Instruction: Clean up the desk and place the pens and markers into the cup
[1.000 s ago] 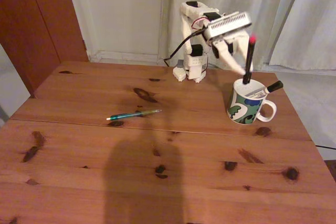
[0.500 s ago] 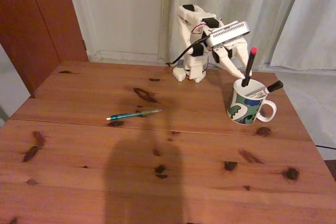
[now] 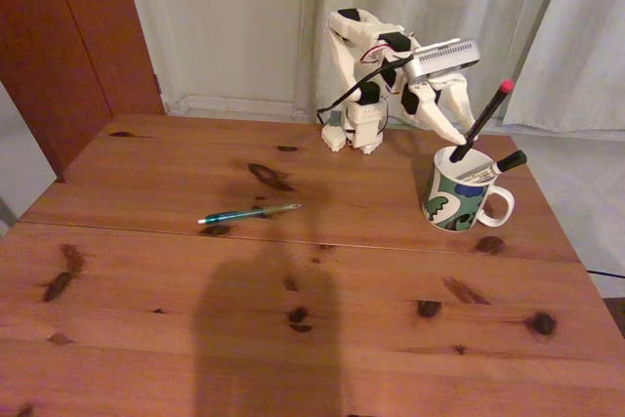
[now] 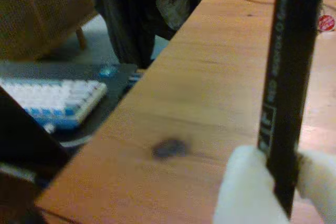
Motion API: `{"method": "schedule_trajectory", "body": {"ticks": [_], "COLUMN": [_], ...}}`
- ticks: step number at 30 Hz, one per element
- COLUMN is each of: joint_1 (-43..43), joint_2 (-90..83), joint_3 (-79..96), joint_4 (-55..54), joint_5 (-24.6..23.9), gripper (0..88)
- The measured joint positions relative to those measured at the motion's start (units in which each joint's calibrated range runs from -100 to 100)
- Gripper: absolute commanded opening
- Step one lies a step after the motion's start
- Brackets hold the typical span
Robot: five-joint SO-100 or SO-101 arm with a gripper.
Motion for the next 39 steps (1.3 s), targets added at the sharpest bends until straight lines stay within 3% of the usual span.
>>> {"method": "schedule_trajectory", "body": {"ticks": [16, 39], "joint_1": [-0.4, -9.2], "joint_2": [-0.4, -0.5], "joint_3": [1.0, 1.0], "joint_4": [2.9, 2.9], "joint_5": [2.2, 2.2], "gripper": [0.8, 1.2]}}
